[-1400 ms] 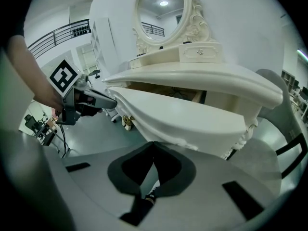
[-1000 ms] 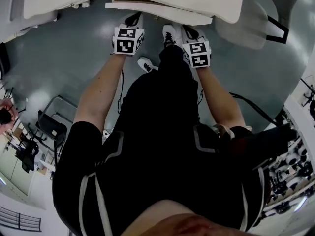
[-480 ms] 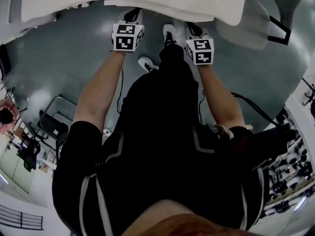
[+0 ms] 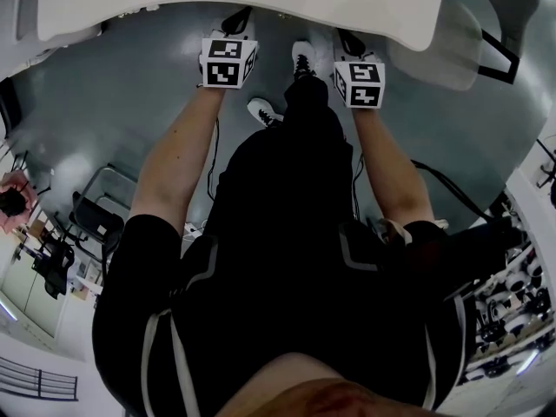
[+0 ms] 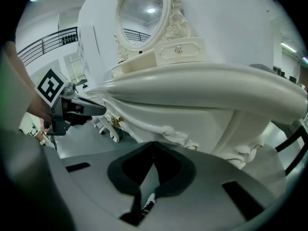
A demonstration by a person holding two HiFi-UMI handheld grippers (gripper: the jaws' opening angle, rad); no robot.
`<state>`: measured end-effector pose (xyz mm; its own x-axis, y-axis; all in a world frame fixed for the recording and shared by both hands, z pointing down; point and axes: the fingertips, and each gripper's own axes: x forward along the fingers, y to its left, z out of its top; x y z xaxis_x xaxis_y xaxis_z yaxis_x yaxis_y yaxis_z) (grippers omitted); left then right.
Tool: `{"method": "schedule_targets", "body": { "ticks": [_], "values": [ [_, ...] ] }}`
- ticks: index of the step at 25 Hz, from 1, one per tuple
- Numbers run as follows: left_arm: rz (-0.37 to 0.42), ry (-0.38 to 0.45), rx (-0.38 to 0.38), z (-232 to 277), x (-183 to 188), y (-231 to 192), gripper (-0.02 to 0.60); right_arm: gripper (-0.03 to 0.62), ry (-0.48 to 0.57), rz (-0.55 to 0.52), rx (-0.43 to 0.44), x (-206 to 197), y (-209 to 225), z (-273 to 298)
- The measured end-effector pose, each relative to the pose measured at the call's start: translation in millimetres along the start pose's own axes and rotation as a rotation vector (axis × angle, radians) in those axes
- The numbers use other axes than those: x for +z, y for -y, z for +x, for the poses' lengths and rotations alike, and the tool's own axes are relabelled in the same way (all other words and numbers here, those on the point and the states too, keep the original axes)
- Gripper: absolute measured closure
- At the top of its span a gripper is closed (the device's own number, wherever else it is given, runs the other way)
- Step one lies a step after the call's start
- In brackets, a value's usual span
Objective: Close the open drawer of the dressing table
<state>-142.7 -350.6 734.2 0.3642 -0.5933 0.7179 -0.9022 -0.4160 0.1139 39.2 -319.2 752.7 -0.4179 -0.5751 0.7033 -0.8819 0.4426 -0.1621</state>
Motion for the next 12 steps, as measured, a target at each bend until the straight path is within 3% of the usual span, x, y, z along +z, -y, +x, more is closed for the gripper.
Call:
{"method": "schedule_targets", "body": {
  "ticks": [12],
  "values": [
    [-0.009,0.014,0.003,-11,2,-7,0.577,0.589,0.004,-0.009,0.001,5,5,8]
  ]
}}
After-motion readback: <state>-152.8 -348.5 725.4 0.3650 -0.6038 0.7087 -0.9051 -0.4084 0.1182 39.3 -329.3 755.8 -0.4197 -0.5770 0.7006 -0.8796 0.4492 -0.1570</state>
